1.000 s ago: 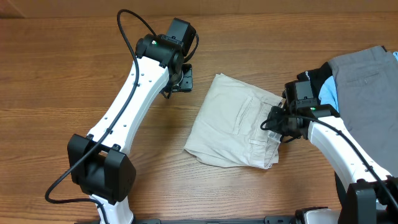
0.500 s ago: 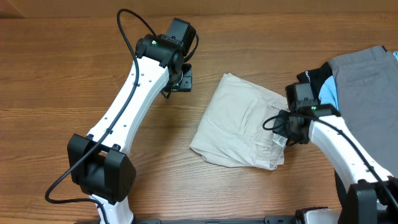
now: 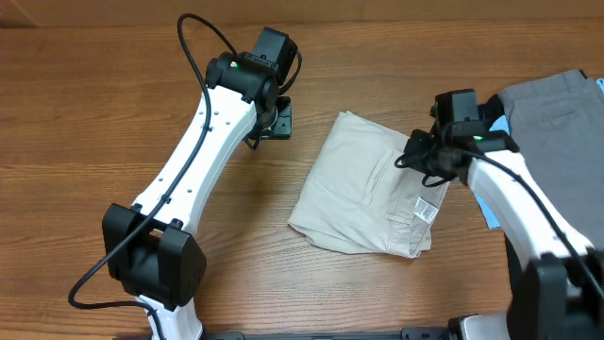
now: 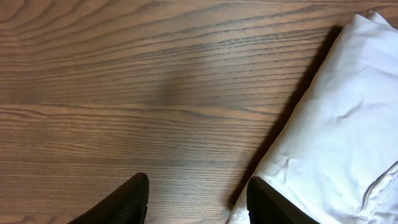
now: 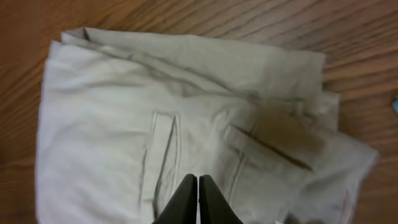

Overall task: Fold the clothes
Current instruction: 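Release the right gripper and lift it away from the shorts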

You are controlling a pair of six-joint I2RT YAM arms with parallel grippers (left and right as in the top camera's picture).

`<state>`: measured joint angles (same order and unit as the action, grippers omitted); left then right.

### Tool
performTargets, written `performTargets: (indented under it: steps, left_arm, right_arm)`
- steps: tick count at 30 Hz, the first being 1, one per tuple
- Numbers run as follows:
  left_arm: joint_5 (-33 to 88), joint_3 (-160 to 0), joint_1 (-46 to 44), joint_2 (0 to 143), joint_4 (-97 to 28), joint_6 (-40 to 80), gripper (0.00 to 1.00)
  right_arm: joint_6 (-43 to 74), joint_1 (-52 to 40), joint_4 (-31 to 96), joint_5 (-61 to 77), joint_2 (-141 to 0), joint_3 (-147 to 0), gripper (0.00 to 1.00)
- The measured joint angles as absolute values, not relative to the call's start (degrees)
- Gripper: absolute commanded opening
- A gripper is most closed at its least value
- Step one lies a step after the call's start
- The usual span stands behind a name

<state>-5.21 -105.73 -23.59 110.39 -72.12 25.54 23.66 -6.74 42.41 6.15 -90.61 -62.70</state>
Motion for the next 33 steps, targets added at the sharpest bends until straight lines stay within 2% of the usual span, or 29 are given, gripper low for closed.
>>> performTargets:
  steps: [5,15,21,27,29,31,32,33]
  left_arm:
    - [-5.19,-105.73,-23.59,110.39,-72.16,25.54,0.54]
    - [-5.19,-105.73,-23.59,110.39,-71.96,25.54,0.52]
    - [-4.97,-105.71,-23.59,110.39,-71.94,25.04,0.38]
    - [-3.01,-105.69,-23.59,110.21,-71.09,22.17,0.38]
    - [-2.11,-105.27,-23.57,109.14,-70.83,21.82,0.39]
    - [-0.51,-104.97,-23.59,106.54,-70.22,21.08,0.39]
    - [1.28,-104.92,-23.64,104.16,-69.73,20.80,0.34]
    - [2.94,-104.92,-23.92,101.62,-69.56,20.75,0.15]
  right_arm:
    - [23.83,-5.63,44.62,2.24,-99.37,-60.25,0.04]
    - [26.83,-2.98,41.93,-3.44,-99.94,-59.61,0.04]
    - [28.23,-2.98,36.12,-2.48,-100.03,-56.42,0.04]
    - [24.82,-2.35,41.36,0.47,-99.85,-58.89,0.17]
    - [23.44,-2.35,46.68,1.30,-99.29,-61.87,0.29]
    - [22.57,-2.35,53.56,1.72,-96.66,-66.72,0.34]
    - [22.15,-2.35,55.16,1.76,-94.43,-69.45,0.38]
    - [22.20,-2.26,57.28,2.00,-91.74,-72.47,0.42]
